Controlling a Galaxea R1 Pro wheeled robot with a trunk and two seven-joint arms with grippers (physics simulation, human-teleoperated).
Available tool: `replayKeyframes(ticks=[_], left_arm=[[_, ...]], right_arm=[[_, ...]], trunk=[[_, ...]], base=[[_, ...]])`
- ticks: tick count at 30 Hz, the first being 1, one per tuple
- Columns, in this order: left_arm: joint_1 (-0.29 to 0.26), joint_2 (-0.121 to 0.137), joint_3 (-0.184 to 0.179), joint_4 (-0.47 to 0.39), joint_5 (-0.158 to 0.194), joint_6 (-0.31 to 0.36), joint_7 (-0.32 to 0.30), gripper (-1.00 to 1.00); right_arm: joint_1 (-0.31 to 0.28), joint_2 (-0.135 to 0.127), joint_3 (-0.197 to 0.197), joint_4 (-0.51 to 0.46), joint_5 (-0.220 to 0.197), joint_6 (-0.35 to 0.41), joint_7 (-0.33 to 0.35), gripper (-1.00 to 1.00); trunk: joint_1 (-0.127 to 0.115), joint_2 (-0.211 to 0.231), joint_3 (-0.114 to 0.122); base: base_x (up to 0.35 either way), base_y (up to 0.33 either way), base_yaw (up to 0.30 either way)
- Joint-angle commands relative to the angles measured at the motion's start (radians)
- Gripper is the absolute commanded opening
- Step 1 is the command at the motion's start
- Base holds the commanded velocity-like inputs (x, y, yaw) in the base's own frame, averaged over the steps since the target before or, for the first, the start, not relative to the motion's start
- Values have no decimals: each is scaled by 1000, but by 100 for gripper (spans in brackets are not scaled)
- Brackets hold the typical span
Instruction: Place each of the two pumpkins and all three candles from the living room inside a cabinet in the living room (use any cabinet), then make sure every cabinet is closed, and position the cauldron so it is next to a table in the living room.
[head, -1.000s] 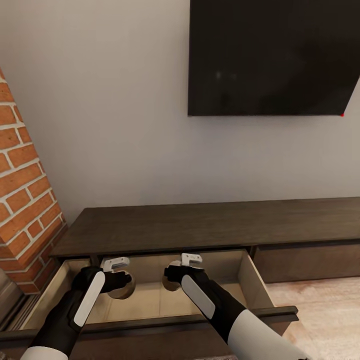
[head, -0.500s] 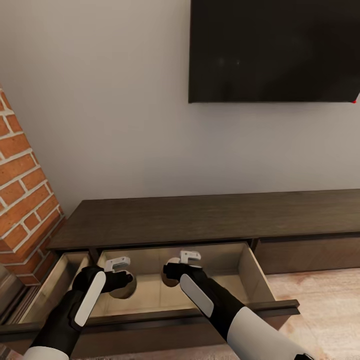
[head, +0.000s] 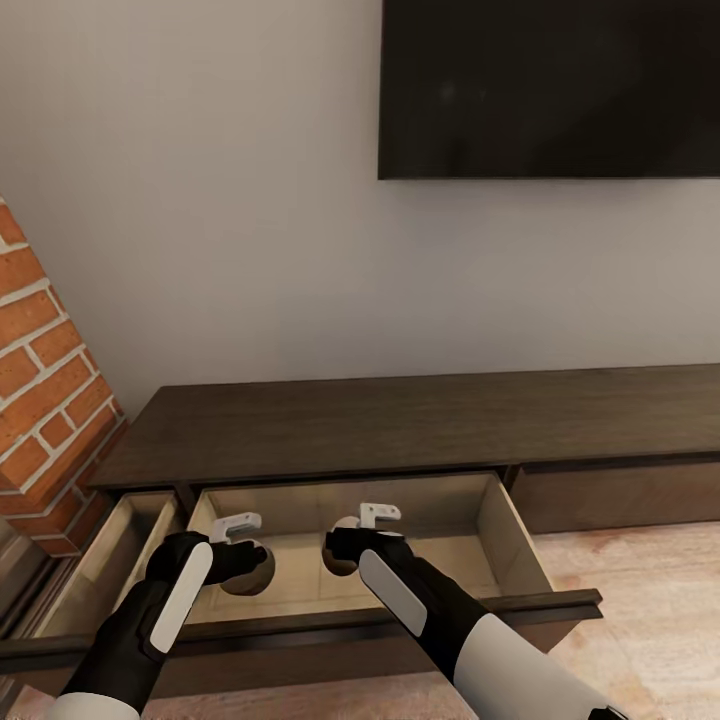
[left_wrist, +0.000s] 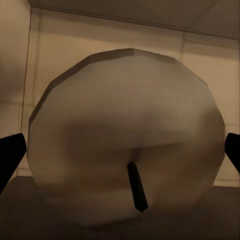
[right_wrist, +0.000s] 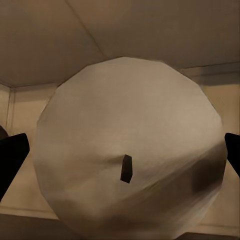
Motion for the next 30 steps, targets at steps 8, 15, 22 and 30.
replayKeyframes(ticks=[8,15,22,30], left_arm=[[0,1,-3,-16,10,2,11,-100],[1,-13,-9,-23,1,1,21,-100],[1,-67,-12,-58,2,0,172,-100],[1,-71,-12,-61,3,-1,185,-100]], right_arm=[[-1,0,2,-1,-6,1,-8,-100],[-1,0,3,-2,-3,-3,-8,-100],[-1,0,44,-4,-2,-13,-8,-100],[-1,0,46,-4,-1,-15,-8,-100]], trunk=[[3,-2,-32],[7,-4,-59],[7,-4,-59],[9,-5,-78]], base=[[0,0,0],[0,0,0],[0,0,0],[0,0,0]])
